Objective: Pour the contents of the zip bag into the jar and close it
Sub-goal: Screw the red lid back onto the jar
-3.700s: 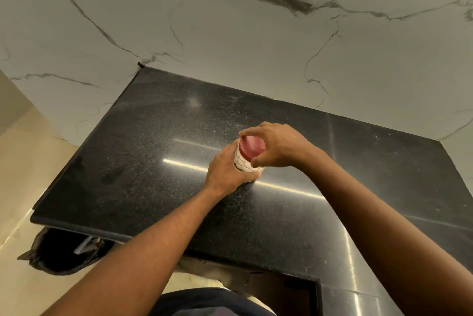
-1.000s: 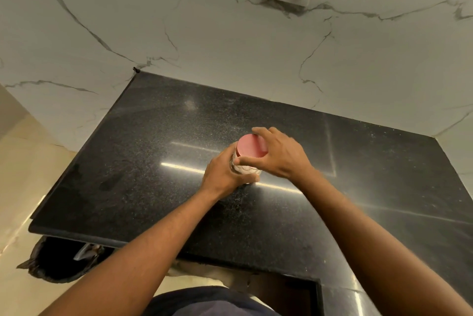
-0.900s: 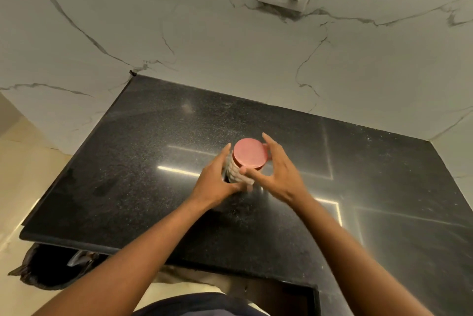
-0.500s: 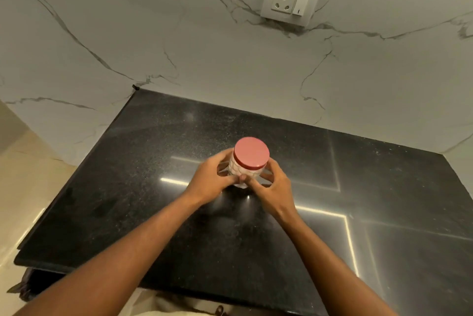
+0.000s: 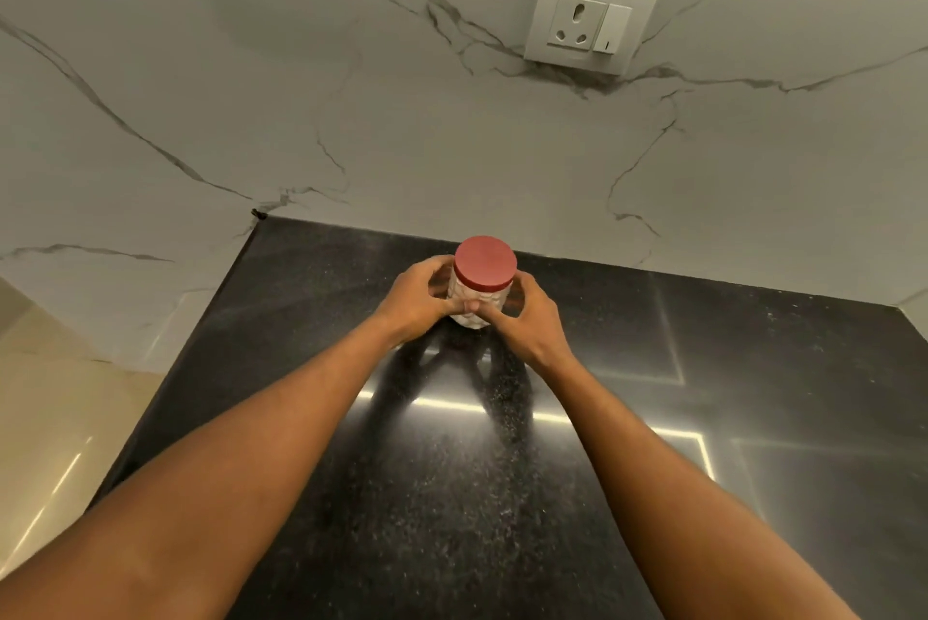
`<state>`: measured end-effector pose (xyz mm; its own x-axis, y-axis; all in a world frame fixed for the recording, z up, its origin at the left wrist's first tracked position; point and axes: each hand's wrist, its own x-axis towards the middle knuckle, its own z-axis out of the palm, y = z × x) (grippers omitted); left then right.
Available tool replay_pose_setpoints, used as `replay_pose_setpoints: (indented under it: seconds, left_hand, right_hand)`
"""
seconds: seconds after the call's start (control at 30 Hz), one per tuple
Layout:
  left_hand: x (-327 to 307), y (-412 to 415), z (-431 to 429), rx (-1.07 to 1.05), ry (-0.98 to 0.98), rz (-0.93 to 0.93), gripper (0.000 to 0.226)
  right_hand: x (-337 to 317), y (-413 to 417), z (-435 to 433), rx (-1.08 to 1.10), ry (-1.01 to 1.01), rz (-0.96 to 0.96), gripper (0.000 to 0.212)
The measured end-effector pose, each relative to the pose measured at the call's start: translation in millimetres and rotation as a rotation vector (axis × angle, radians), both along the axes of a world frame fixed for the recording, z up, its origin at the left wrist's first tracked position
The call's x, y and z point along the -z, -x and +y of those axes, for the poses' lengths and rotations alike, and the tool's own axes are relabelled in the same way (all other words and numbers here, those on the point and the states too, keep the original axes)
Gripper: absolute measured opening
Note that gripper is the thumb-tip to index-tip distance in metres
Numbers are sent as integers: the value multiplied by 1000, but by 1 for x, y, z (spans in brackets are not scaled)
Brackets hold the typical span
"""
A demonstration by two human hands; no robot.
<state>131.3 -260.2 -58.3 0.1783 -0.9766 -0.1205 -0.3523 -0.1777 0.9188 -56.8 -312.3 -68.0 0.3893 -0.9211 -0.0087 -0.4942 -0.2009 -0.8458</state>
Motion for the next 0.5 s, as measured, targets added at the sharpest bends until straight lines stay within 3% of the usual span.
replay_pose_setpoints:
  seconds: [0.13,0.27,0.37,0.5]
  left_hand:
    - [1,-2,3,21,-7,-14,85]
    - [-6,0,25,-39,-10,-147,82]
    - [-21,4,56,-95,44,-315,78]
    - [-55,17,103,-162,263,-636,79]
  right_hand:
    - [3,-5,3,34,-11,23,89]
    - [1,0,19,51,73,165,85]
    - [-15,8,43,112,223,312,80]
    - [-50,26,80,179,549,436,76]
